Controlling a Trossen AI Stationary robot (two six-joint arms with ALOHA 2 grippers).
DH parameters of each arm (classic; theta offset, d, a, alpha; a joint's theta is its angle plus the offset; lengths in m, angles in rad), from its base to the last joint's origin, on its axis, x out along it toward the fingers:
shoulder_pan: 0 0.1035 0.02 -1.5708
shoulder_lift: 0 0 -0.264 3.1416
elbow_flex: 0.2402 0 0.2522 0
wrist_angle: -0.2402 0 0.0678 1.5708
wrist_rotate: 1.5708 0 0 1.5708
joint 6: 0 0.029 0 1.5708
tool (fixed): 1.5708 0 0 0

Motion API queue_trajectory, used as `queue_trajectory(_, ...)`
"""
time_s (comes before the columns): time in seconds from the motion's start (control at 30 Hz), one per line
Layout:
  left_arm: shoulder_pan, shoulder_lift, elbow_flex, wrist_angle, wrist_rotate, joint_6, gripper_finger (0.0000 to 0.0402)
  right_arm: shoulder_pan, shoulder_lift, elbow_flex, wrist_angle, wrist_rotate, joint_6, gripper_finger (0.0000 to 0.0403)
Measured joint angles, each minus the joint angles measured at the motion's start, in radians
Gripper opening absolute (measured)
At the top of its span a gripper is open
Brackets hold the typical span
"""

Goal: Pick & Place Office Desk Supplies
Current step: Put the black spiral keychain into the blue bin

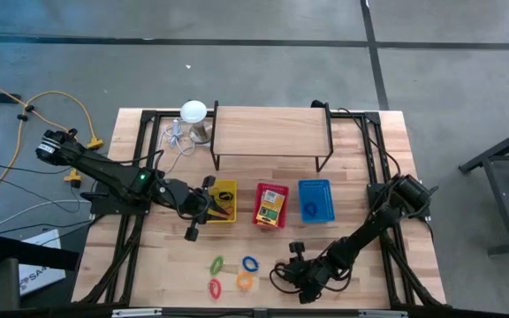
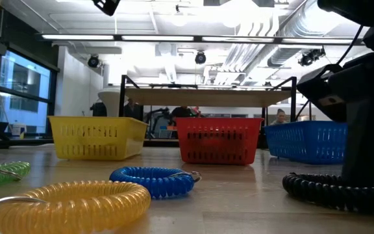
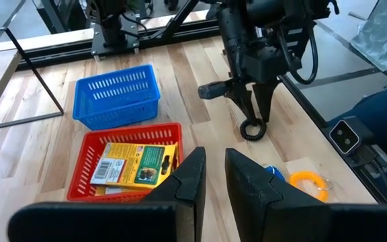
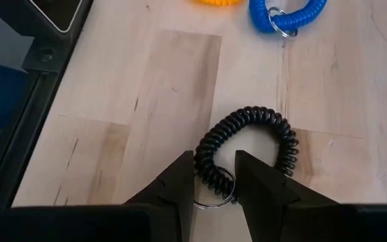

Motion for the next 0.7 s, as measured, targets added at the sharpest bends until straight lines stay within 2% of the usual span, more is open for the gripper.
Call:
queue_trajectory(0.13,0.0,0.0,0.0,0.002,0.0,0.0,0.0054,0.0,0.0,0.0,-0.009,-0.01,0.0,0.0097)
queue_trajectory(0.3,0.0,0.0,0.0,0.001,0.0,0.0,0.0054,-0.011,0.0,0.0,-0.008,-0.101,0.0,0.0097)
queue_trajectory(0.7,0.0,0.0,0.0,0.001,0.0,0.0,0.0054,-0.01,0.0,-0.001,-0.004,-0.103,-0.003,0.0097)
